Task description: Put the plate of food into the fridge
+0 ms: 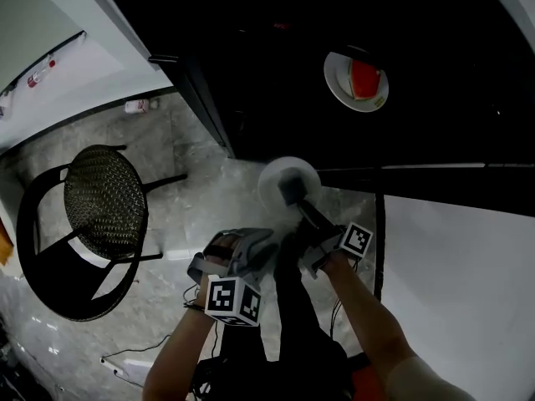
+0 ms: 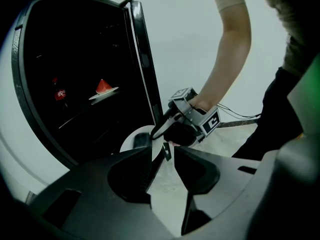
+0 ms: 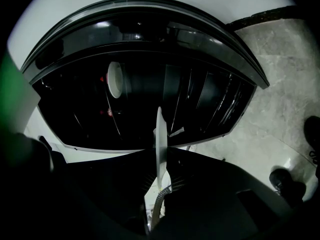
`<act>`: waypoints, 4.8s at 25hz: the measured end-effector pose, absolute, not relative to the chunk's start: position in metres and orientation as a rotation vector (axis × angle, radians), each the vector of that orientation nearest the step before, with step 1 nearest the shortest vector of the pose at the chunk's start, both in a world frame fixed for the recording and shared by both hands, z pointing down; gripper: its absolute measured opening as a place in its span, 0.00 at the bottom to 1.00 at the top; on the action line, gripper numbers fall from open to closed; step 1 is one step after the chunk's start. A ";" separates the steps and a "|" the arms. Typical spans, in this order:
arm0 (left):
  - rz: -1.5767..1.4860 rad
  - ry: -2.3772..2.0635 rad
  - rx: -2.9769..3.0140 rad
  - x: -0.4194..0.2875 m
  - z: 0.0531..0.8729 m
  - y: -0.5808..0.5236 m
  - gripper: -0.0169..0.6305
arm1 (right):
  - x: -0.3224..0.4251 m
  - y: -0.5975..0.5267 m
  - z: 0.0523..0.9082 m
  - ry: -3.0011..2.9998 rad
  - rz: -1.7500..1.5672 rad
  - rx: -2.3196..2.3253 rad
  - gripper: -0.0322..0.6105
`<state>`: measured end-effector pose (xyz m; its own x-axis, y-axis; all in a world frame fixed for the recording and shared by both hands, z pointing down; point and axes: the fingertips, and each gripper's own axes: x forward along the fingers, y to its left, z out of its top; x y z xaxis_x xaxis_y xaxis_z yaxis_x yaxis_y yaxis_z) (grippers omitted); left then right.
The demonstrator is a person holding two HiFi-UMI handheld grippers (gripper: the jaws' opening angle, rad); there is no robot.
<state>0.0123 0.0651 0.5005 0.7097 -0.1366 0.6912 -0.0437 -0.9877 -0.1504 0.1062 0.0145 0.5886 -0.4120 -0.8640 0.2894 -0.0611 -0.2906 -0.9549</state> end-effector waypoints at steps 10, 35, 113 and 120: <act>-1.223 0.135 -2.780 0.026 0.554 0.064 0.24 | 0.112 0.012 0.605 1.368 -1.779 -1.216 0.12; -1.266 0.110 -2.805 0.025 0.625 0.076 0.24 | 0.131 -0.001 0.663 1.338 -1.744 -1.286 0.12; -1.177 -0.033 -2.642 0.051 0.752 0.027 0.24 | 0.210 -0.087 0.835 1.224 -1.416 -1.518 0.11; -1.147 -0.077 -2.642 0.059 0.760 0.023 0.24 | 0.206 -0.097 0.834 1.277 -1.400 -1.539 0.11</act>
